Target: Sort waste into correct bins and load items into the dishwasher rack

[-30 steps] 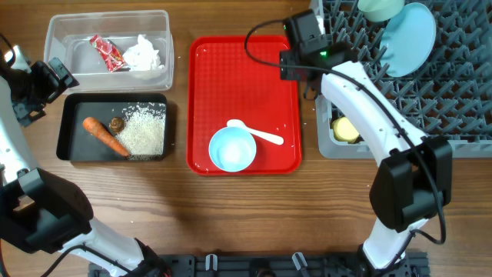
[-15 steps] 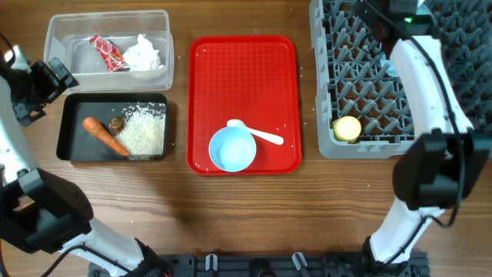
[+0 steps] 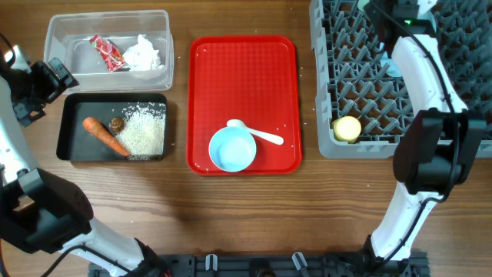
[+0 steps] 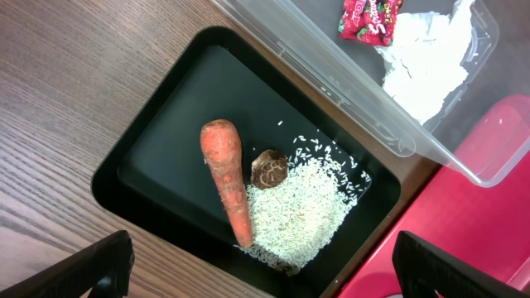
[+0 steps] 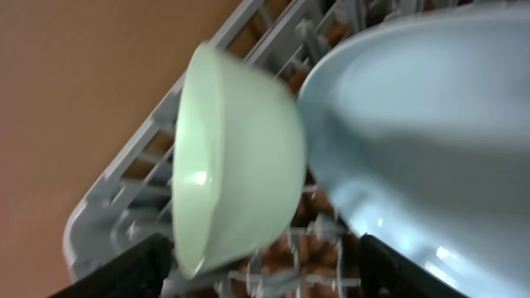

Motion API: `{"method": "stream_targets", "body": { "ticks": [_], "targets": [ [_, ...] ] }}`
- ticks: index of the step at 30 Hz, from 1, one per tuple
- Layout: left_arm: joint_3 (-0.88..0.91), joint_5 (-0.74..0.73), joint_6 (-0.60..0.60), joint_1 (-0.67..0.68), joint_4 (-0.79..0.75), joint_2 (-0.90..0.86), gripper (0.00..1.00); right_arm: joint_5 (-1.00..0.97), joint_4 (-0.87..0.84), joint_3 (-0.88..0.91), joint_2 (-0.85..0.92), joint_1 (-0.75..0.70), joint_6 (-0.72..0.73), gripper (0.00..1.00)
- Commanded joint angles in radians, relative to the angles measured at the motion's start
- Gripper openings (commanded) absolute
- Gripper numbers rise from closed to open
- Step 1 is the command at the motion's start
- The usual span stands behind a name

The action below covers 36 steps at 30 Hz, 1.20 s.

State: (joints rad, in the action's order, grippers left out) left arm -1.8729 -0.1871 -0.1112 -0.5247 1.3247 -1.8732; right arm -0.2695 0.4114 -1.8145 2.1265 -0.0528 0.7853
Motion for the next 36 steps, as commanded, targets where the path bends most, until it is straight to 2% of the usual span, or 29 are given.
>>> {"method": "stream_targets", "body": {
  "ticks": [1,4,6,8,11,13,16,17,18,19,20,21,22,24,25,36],
  "targets": [
    [-0.006,-0.002,-0.002,0.0,0.0,0.027,1.0,0.016,-0.01,-0.008,0.035,-0.02,0.002,0.67],
    [-0.006,-0.002,-0.002,0.0,0.0,0.027,1.0,0.019,-0.01,-0.007,0.041,-0.021,-0.001,0.57],
    [-0.006,-0.002,-0.002,0.0,0.0,0.027,1.0,0.034,-0.007,-0.006,0.043,-0.021,-0.024,0.41],
    [-0.006,-0.002,-0.002,0.0,0.0,0.027,1.0,0.038,-0.006,-0.006,0.043,-0.021,-0.027,0.33],
    [-0.006,-0.002,-0.002,0.0,0.0,0.027,1.0,0.038,-0.005,-0.004,0.043,-0.021,-0.031,0.12],
    [-0.006,-0.002,-0.002,0.0,0.0,0.027,1.0,0.038,-0.003,-0.003,0.043,-0.021,-0.053,0.04],
    [-0.006,-0.002,-0.002,0.0,0.0,0.027,1.0,0.038,0.001,-0.003,0.043,-0.02,-0.08,0.04],
    [-0.006,-0.002,-0.002,0.0,0.0,0.027,1.0,0.038,0.002,-0.003,0.043,-0.021,-0.087,0.12],
    [-0.006,-0.002,-0.002,0.0,0.0,0.027,1.0,0.038,0.003,-0.003,0.043,-0.021,-0.093,0.27],
    [-0.006,-0.002,-0.002,0.0,0.0,0.027,1.0,0.038,0.004,-0.003,0.043,-0.021,-0.104,0.34],
    [-0.006,-0.002,-0.002,0.0,0.0,0.027,1.0,0.037,0.008,-0.003,0.043,-0.021,-0.105,0.4],
    [-0.006,-0.002,-0.002,0.0,0.0,0.027,1.0,0.034,0.014,-0.003,0.043,-0.021,-0.105,0.41],
    [-0.006,-0.002,-0.002,0.0,0.0,0.027,1.0,0.034,0.016,-0.002,0.043,-0.021,-0.105,0.41],
    [-0.006,-0.002,-0.002,0.0,0.0,0.027,1.0,0.034,0.014,0.01,0.043,-0.021,-0.105,0.3],
    [-0.006,-0.002,-0.002,0.0,0.0,0.027,1.0,0.032,0.014,0.01,0.048,-0.021,-0.105,0.29],
    [-0.006,-0.002,-0.002,0.0,0.0,0.027,1.0,0.077,0.008,0.01,0.093,-0.021,-0.105,0.29]
  ]
}}
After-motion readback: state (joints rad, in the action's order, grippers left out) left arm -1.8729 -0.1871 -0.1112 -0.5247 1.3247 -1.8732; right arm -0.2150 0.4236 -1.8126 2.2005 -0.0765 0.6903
